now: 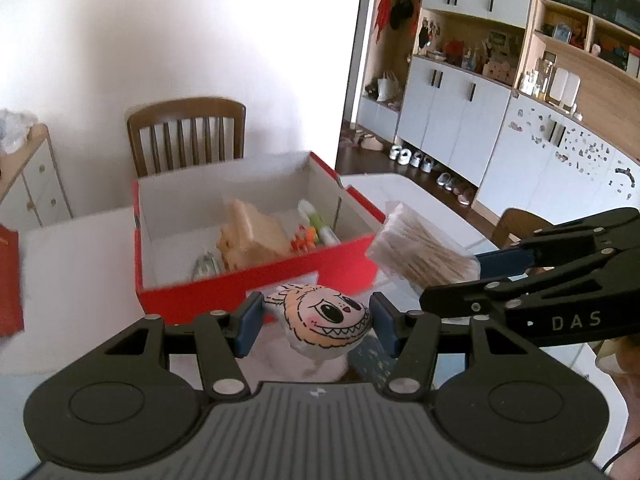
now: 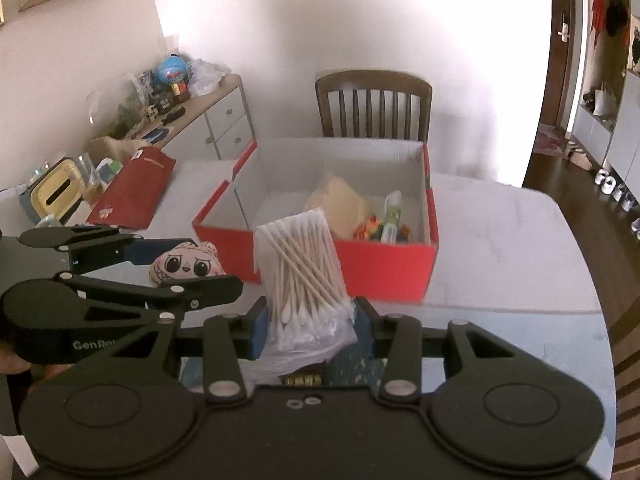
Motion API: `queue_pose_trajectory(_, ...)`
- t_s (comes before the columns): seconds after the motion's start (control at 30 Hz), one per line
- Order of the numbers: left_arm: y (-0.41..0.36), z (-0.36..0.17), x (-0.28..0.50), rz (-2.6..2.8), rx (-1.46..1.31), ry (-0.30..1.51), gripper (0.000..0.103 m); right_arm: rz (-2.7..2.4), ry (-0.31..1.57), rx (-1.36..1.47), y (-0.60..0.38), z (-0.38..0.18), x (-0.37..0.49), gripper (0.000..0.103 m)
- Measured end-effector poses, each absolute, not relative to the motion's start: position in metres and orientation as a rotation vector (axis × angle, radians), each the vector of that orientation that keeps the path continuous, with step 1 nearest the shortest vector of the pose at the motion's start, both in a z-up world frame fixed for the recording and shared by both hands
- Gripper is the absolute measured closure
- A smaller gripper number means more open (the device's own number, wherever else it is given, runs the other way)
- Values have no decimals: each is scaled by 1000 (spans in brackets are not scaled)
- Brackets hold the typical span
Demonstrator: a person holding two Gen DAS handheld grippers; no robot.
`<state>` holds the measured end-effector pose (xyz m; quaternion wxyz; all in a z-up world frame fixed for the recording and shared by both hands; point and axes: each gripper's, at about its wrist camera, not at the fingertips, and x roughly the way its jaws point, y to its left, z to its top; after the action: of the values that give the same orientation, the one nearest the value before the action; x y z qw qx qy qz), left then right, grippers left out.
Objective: Organize objects
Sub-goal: 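Carry the fish plush in the left gripper and swab bag in the right into the red box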
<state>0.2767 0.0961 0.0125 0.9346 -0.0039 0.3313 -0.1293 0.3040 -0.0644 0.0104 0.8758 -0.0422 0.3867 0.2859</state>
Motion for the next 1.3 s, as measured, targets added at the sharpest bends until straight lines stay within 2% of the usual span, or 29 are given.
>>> queue_pose_trajectory(0.47,112,21,351,-224,75,677,46,523,765,-125,-38,16,370,60)
queue_pose_trajectory(0.73,122,3,397,-186,126,732,46,451,774,-218,-24,-4,405,60)
queue_pose_trajectory(1.3,129,-37,458,-148,203,845,46,413,870,-217,-3,-38,455,60)
